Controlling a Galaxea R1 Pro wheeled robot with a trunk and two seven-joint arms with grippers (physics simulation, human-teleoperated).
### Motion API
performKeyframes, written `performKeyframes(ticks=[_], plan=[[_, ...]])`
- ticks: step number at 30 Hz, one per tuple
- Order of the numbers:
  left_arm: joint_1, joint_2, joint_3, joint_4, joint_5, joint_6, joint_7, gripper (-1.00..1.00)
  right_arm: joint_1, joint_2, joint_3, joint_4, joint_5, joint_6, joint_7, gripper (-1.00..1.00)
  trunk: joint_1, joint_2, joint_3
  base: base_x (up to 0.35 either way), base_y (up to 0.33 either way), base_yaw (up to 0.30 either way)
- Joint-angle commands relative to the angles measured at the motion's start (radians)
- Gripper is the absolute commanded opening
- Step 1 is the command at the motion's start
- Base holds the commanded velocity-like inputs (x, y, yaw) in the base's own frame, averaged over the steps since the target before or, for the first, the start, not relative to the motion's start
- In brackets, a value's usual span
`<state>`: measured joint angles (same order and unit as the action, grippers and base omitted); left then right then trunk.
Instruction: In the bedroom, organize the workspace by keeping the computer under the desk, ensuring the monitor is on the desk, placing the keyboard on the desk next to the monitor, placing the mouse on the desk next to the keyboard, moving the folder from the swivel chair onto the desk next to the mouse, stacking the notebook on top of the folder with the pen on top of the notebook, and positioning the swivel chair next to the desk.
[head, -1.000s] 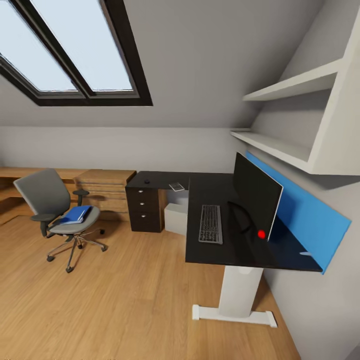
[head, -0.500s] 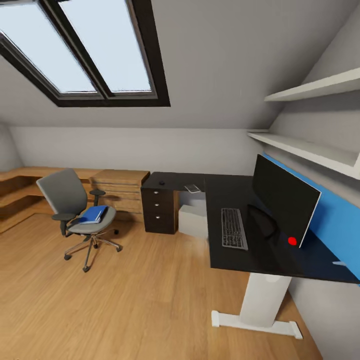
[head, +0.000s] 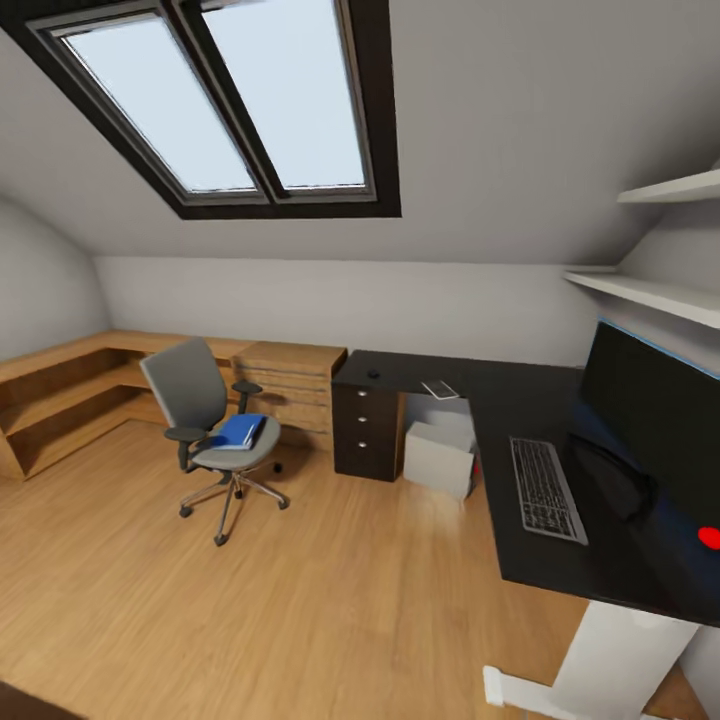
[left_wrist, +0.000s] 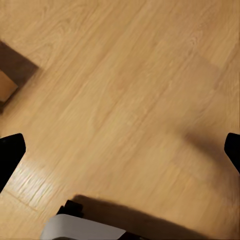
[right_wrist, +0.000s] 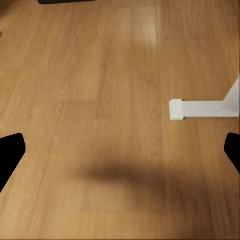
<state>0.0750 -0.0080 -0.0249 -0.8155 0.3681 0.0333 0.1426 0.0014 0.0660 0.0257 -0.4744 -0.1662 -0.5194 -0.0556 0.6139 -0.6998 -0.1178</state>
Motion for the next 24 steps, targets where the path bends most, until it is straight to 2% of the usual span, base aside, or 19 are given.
performKeyframes(ticks=[1, 11, 24], plan=[[0.000, 0.000, -0.003, -0.001, 0.008, 0.003, 0.006, 1.00, 0.000, 0.000, 0.003, -0.001, -0.005, -0.002, -0.004, 1.00, 0.001, -0.001, 0.000, 0.252, 0.244, 0.233], [0.000, 0.001, -0.003, 0.066, 0.008, 0.002, 0.008, 1.00, 0.000, 0.000, 0.003, 0.000, -0.004, -0.002, -0.003, 1.00, 0.001, -0.001, 0.007, 0.270, 0.211, 0.219], [0.001, 0.000, -0.003, 0.083, 0.009, 0.003, 0.008, 1.00, 0.000, -0.002, 0.003, 0.000, -0.003, -0.002, -0.003, 1.00, 0.001, -0.001, 0.008, 0.317, 0.063, 0.028]])
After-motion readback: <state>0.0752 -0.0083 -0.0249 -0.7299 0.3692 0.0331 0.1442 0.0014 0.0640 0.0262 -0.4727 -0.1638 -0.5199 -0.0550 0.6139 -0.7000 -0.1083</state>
